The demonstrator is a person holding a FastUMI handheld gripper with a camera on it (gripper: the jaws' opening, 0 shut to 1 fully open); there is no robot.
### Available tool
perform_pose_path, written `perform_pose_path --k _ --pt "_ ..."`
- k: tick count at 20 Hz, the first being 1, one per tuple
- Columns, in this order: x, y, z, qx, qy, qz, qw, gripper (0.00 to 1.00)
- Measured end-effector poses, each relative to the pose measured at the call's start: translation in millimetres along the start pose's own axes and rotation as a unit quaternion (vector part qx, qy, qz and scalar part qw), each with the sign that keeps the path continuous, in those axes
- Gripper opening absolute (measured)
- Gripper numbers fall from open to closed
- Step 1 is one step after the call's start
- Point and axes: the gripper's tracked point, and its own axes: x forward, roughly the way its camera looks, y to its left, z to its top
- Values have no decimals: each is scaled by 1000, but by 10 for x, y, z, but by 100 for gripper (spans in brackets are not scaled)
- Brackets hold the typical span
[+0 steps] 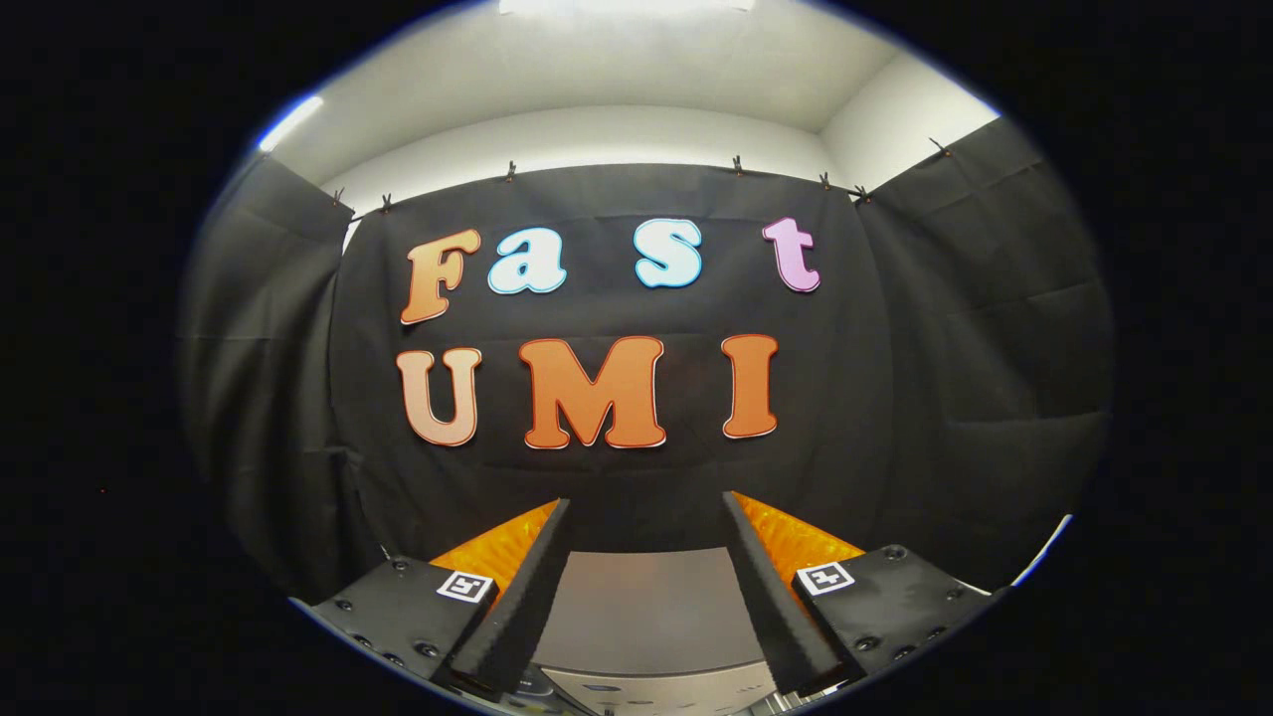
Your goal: Put the clothes into the washing machine and then close the washing machine lid.
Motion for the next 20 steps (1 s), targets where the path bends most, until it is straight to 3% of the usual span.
perform_pose_path --k 20 --pt "65 -57 -14 2 3 -1 1000 95"
